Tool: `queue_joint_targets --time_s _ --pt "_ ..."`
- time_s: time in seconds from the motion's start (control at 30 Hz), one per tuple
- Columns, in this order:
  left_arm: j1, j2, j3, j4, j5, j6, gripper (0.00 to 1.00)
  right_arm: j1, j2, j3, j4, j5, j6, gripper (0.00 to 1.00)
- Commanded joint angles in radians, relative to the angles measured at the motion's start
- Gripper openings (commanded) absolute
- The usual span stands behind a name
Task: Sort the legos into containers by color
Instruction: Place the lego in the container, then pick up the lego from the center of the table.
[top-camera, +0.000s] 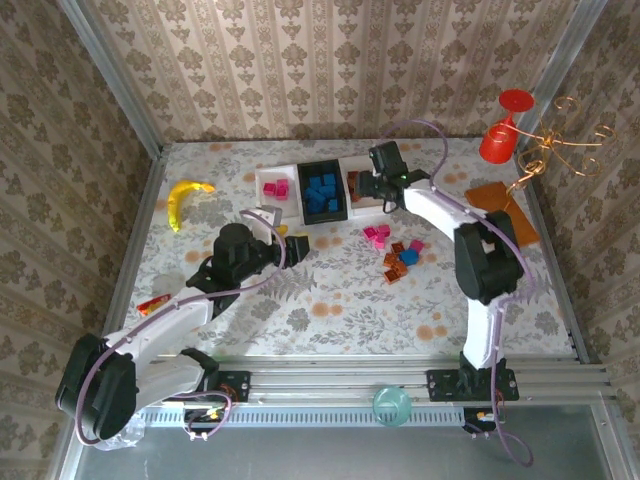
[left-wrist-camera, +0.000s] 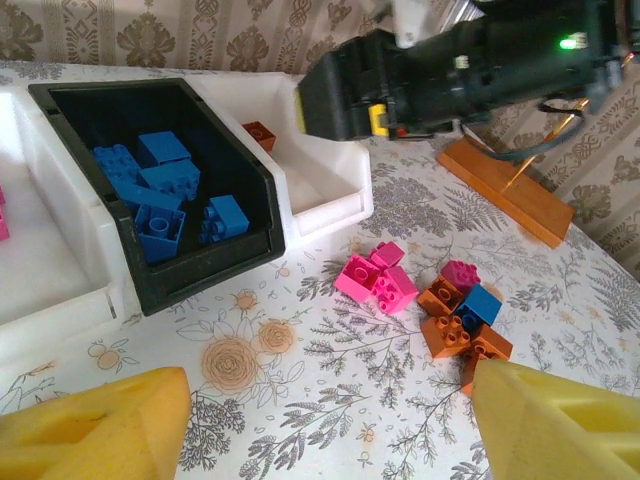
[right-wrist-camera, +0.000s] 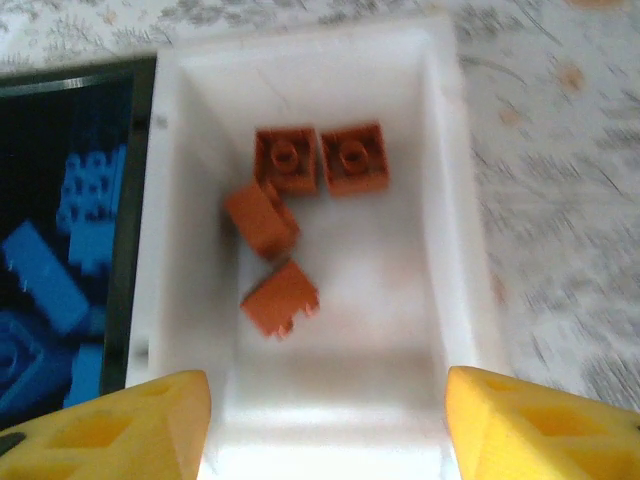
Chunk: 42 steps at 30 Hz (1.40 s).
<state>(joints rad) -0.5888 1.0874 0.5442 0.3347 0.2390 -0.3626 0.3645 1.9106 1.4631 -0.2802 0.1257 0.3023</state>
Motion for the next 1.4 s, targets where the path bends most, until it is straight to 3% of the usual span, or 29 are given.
queue_joint_targets --time_s 0.0,0.2,0.4,0.67,1.1,1.37 --pt "-0.009 0.007 -0.028 0.053 0.059 0.028 0.76 0.022 -0.186 -0.17 -0.038 0.008 0.011 0.68" --pt "-0.045 0.069 -0.051 0.153 0.188 0.045 0.76 0.08 -0.383 -0.459 -0.127 0.029 0.054 0.72" --pt "-0.077 0.09 -0.056 0.182 0.147 0.042 0.77 0.191 -0.458 -0.572 -0.237 0.101 0.114 0.73" --pt "-0.078 0.088 -0.057 0.167 0.114 0.038 0.76 0.202 -0.493 -0.715 -0.183 0.084 0.201 0.73" --pt "-0.078 0.069 -0.059 0.129 0.069 0.045 0.77 0.202 -0.353 -0.683 -0.03 0.045 0.181 0.68" --pt "-0.077 0.063 -0.061 0.112 0.052 0.059 0.77 0.24 -0.328 -0.677 0.007 -0.003 0.161 0.53"
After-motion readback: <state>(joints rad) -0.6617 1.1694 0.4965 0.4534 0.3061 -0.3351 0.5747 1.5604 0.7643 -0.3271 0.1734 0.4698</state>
